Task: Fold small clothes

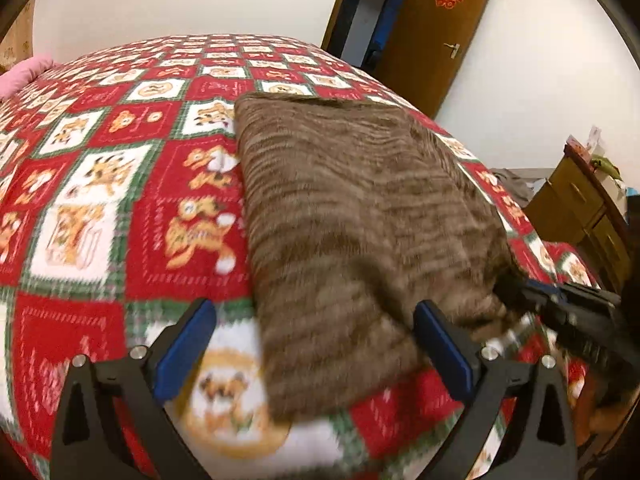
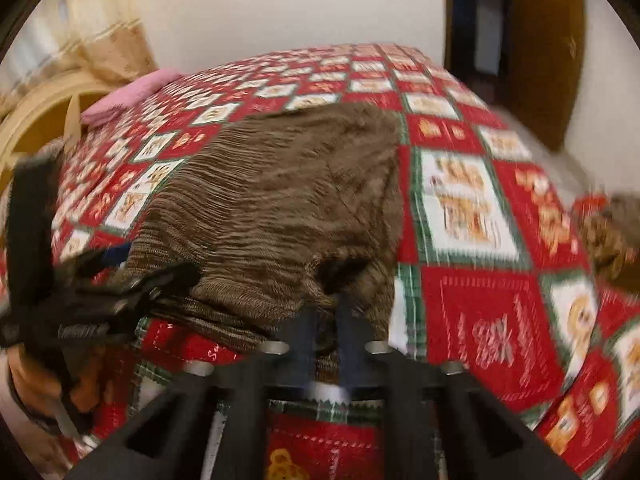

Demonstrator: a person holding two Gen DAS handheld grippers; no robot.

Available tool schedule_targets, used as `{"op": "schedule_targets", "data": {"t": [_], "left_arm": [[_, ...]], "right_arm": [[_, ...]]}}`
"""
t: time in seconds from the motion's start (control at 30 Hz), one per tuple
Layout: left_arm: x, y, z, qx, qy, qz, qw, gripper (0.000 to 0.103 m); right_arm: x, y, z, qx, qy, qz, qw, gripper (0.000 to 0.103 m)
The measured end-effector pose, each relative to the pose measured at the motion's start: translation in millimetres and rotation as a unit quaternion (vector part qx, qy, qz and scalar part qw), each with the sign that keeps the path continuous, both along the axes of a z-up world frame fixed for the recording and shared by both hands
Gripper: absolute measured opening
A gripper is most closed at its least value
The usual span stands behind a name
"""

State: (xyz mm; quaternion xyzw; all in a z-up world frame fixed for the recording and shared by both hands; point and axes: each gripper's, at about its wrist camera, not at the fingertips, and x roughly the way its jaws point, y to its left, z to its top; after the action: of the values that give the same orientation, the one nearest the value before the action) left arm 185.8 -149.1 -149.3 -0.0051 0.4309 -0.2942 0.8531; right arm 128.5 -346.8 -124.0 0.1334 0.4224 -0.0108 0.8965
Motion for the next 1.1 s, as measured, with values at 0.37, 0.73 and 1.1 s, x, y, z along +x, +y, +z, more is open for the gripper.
{"op": "schedule_targets", "data": {"t": [0.37, 0.73, 1.1], "left_arm": [[-21.6, 25.3, 1.3, 0.041, -0.022, -0.008, 0.9989, 0.101], [-5.0, 30.7, 31.4, 0.008, -0.027, 0.057, 0.9980, 0.101], [4.4, 16.0, 0.2, 0.111, -0.041, 0.068, 0.9907, 0.103]], "right_arm": [[-45.0, -43.2, -17.3, 0.160, -0.005, -0.061, 0.985, 0.008], [-32.9, 28.0, 54.6, -0.059, -0.105, -0.013, 0.993, 0.008], [-1.4, -12.2, -14.3, 0.042, -0.035, -0.033, 0.998, 0.008]]}}
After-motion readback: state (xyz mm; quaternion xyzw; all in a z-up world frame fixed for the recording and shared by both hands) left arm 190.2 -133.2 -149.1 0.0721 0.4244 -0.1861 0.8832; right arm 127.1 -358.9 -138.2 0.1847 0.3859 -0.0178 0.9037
